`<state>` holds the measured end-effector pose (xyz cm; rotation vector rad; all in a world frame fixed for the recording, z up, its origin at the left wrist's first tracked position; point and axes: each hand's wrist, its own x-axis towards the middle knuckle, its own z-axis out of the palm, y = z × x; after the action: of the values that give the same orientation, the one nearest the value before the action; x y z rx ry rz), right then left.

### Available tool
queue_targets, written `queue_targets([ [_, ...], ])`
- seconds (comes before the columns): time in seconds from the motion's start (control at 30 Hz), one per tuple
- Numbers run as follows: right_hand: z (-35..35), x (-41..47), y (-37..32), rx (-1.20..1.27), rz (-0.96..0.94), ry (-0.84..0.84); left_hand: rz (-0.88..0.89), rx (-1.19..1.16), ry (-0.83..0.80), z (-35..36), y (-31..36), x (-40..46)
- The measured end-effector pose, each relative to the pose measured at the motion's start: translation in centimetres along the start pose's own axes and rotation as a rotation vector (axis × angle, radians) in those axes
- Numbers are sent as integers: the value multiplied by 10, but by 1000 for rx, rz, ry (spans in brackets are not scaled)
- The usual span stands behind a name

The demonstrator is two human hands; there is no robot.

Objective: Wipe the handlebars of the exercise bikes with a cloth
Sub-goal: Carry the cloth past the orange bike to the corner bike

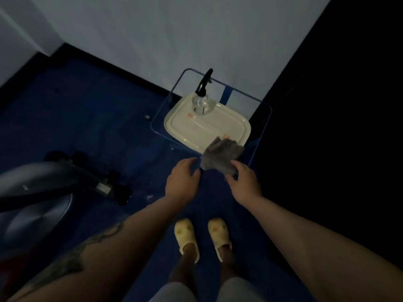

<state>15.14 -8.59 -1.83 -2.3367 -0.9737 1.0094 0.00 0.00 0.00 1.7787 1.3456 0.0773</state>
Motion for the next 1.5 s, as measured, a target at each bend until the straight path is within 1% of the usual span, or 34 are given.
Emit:
queue_targets([
  [0.1,7,27,10,-101,16,-21,-80,-68,22,14,-7,6],
  [0.17,13,38,18,-180,54,-88,-119,-95,-3,25,-15,2],
  [0.27,28,50,30,-216,65,-129,-184,-141,15,39,-32,-1],
  [0.43,42,74,47,-293,-34,-28,-287,-191,30,53,-60,-2],
  [0.53,44,80,52,-245,-56,21,-330,-194,48,56,-67,-6],
  [0.7,30,81,52,-226,-177,71,-351,-218,86,54,-61,-6],
  [0.8,13,73,38,-191,-279,49,-337,-225,130,44,-48,-7],
  [0.97,-15,39,1,-203,-481,68,-309,-264,244,14,-23,-25],
  [1.03,-21,25,-16,-198,-530,70,-315,-287,290,1,-16,-37],
  [1.13,-23,4,-35,-159,-570,48,-361,-371,402,-11,-9,-63],
  [1.3,-1,-33,-61,-86,-688,-49,-455,-532,613,-26,-25,-120],
  [1.5,40,-88,-98,-100,-853,-263,-596,-587,836,-33,-70,-210],
])
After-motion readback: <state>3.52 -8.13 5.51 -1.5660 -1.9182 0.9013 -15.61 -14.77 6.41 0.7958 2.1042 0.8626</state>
